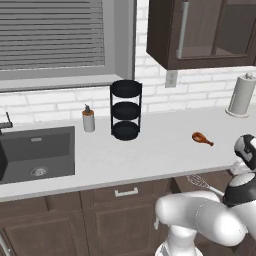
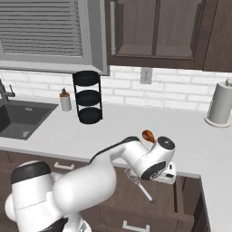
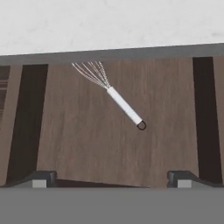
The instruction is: Pick the whisk from the drawer and place it on the counter.
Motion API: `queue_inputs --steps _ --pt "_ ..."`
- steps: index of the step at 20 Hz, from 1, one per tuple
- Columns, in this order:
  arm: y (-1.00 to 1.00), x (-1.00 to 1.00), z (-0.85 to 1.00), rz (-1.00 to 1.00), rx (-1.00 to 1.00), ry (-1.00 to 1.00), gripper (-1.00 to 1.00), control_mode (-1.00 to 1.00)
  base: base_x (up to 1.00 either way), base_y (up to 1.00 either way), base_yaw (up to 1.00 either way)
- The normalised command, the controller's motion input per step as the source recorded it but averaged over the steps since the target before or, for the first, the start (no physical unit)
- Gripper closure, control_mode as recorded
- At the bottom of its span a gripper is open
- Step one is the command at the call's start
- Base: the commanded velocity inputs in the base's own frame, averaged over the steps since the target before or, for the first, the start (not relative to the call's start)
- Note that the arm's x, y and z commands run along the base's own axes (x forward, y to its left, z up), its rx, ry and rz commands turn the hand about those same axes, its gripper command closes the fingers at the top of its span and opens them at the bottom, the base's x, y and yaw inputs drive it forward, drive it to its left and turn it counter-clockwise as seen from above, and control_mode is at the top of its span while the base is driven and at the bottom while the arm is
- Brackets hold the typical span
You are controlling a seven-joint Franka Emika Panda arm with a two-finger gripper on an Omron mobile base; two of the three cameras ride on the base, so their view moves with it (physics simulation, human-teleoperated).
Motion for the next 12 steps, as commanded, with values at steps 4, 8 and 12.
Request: queue_inputs --steps 4,8,12 --pt "-0.05 0.05 -0.6 0.08 0.04 0.0 -1.0 -1.0 0.0 0.0 0.0" --pt "-0.05 0.18 -0.67 0.1 0.03 0.0 -1.0 -1.0 0.0 0.0 0.0" --pt "0.0 0.16 -0.63 0.1 0.0 0.0 -1.0 -1.0 0.0 0.0 0.0"
